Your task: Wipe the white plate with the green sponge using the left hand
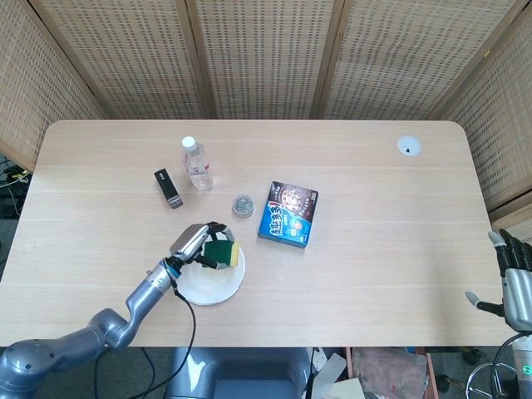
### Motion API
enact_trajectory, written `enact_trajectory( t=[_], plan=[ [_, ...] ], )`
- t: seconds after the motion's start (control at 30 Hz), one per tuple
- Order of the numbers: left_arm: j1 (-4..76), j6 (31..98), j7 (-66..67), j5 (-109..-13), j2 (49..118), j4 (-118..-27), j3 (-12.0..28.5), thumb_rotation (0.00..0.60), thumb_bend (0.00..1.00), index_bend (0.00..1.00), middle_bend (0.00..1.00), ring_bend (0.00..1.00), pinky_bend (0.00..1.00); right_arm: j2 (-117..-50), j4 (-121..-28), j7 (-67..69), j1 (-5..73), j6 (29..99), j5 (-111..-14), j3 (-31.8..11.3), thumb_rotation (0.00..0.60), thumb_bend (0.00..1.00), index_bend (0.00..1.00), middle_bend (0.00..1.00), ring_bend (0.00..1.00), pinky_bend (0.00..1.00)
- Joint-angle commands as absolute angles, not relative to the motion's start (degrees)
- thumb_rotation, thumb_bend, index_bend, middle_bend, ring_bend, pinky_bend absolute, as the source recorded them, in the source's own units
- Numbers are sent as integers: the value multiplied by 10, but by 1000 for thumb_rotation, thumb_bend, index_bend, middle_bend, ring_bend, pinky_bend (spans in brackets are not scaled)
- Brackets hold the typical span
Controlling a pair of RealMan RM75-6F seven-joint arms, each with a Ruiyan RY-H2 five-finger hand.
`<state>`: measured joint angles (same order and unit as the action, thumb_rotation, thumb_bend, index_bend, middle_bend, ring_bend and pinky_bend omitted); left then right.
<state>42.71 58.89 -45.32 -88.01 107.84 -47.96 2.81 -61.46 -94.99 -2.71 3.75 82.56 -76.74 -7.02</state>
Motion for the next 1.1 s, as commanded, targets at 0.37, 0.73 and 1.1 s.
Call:
enact_trajectory(
  t=[0.37,0.73,1.1],
  plan=[
    [411,560,-476,-877,1106,-424,4,600,44,533,457,331,438,-617,-949,-33,39,823,-764,-71,600,0,0,0,0,0],
    [402,564,-497,-888,1141,-377,-8,600,45,533,457,331,438,-615,-947,-25,38,823,-764,-71,600,0,0,0,0,0],
    [410,614,-503,-882,1085,-446,27,600,44,533,457,331,438,-609,-953,-18,36,829,-773,-70,600,0,0,0,0,0]
  ],
)
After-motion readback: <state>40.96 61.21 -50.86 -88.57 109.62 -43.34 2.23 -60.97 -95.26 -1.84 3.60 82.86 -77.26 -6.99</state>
